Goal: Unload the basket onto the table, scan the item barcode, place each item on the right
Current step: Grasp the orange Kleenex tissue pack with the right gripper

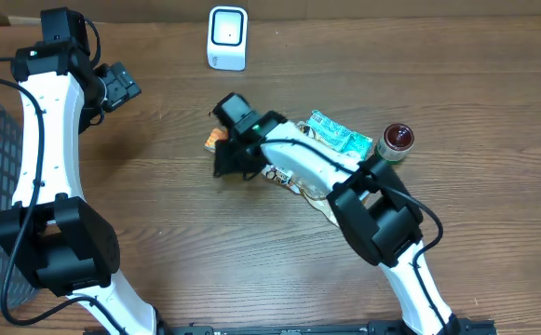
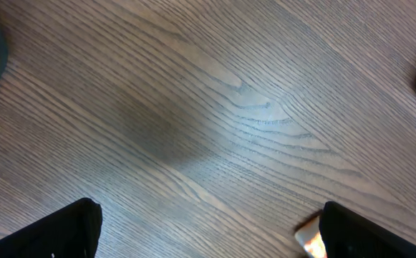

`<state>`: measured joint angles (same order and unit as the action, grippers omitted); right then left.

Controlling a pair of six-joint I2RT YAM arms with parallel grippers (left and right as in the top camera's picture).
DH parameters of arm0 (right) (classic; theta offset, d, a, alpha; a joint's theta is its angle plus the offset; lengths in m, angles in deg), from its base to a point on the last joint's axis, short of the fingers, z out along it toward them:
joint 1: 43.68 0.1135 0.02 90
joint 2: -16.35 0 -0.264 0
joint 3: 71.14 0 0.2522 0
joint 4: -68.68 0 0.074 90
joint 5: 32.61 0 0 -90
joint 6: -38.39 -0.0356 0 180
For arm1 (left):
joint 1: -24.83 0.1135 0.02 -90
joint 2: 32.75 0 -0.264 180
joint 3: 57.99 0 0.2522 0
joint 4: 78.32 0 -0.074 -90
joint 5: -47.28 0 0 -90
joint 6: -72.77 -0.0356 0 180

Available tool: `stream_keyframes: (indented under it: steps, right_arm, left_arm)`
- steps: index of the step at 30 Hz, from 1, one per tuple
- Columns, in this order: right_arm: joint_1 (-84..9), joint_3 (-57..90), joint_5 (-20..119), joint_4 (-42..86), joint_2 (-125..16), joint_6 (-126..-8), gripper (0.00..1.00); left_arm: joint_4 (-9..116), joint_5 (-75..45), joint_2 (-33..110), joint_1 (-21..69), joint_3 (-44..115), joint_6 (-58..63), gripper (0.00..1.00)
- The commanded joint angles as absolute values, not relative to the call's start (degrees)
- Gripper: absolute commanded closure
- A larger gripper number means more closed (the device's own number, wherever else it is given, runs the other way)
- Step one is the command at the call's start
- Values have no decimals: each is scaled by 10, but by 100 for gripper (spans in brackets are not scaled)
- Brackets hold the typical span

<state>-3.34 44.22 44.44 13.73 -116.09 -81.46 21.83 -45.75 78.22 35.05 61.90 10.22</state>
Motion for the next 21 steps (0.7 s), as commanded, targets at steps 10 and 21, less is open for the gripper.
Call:
stream_keyframes:
  steps: [10,21]
  right_arm:
    - [-144,446,393,245,-1156,-824,55]
    - [-138,447,367,237,-1150,-867,64]
  left_arm:
    - [217,-461,773,349,628,96,0]
    - [217,-461,773,349,628,96,0]
